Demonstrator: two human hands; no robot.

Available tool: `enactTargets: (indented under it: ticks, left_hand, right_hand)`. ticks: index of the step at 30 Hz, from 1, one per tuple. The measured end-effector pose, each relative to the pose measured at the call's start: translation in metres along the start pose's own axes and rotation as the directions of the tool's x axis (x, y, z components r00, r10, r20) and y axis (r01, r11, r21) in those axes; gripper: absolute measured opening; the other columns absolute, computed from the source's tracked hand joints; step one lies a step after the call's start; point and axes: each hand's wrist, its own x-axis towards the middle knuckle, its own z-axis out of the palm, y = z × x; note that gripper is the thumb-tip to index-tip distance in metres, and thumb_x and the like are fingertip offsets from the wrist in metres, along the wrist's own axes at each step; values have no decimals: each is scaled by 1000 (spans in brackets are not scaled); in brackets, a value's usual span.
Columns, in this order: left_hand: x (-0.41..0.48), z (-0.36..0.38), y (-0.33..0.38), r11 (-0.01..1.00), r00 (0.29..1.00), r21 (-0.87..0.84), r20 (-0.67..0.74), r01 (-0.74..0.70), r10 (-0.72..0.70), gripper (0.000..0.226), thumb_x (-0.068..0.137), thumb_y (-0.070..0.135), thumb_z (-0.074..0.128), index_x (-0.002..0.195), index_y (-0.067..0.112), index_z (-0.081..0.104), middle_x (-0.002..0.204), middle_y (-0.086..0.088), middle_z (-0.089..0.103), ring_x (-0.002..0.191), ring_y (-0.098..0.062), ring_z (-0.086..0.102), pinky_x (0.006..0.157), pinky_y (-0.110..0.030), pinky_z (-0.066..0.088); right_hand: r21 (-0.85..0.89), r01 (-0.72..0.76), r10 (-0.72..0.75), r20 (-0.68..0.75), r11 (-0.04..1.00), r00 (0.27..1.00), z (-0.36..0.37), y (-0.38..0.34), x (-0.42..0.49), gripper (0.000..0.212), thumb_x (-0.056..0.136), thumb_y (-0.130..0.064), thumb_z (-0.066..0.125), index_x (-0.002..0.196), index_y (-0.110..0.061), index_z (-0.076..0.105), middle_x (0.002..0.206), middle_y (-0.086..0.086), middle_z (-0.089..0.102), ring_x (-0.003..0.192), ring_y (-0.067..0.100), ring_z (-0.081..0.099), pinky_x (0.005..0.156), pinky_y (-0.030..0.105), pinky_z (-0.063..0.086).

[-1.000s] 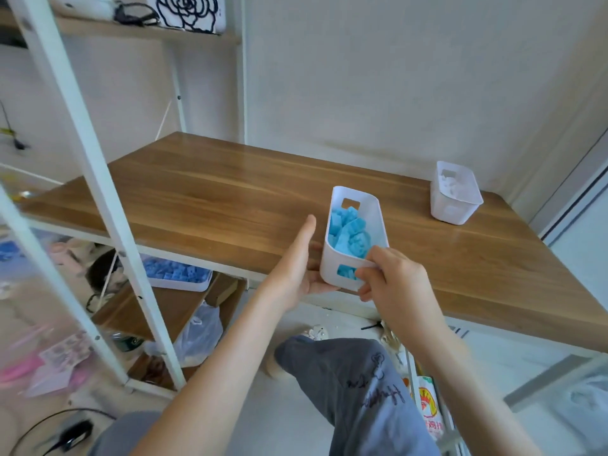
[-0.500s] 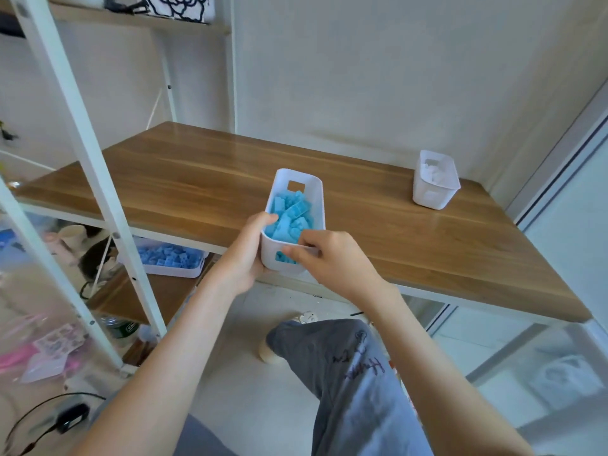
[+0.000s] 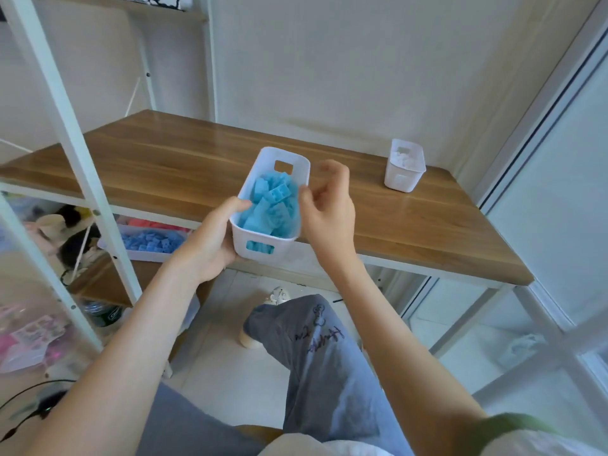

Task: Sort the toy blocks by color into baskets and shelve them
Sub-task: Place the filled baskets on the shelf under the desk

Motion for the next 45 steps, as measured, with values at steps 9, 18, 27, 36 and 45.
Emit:
enactTargets:
  ticks: [9,18,27,36,45]
  left_hand:
    - [-44,-47,-9,993,998,-104,-18,51,-53,61,76,33,61,134,18,49,130,-15,57,111,-27,59,78,-36,52]
    - [-80,-97,-8,979,994,-181,83,90,-76,83,41,37,93,115,16,62,109,-12,68,96,-26,69,66,-36,58]
    - [-110,-160,-30,983,993,-136,-8,120,-122,87,49,48,90,125,19,57,127,-13,61,114,-33,60,90,-47,52]
    - [-130,-271,-91,969,965,-219,-209,113,-159,81,75,37,77,142,24,33,138,-20,49,125,-43,48,102,-66,34]
    - [-49,-326,-117,948,773,-310,-618,-72,-144,62,94,19,56,144,26,20,132,-10,56,110,-30,62,81,-41,56]
  right_hand:
    - [177,-523,427,394,834,814,37,-9,-22,56,91,-12,49,131,-30,15,99,3,56,76,13,61,41,15,41]
    - [51,-410,296,610,911,735,91,-7,-43,61,87,-10,44,134,-42,20,105,-19,54,97,11,60,85,41,55]
    - [11,-312,186,782,950,595,144,-14,-70,48,91,-18,45,132,-38,29,101,-26,57,89,-3,62,74,24,54]
    - [-74,-204,135,943,976,305,256,4,-92,42,95,-17,46,132,-31,33,115,-10,57,98,5,61,60,12,52]
    - [-364,235,219,850,901,479,390,34,-80,42,97,-30,40,136,-16,37,136,5,47,123,26,42,106,42,30]
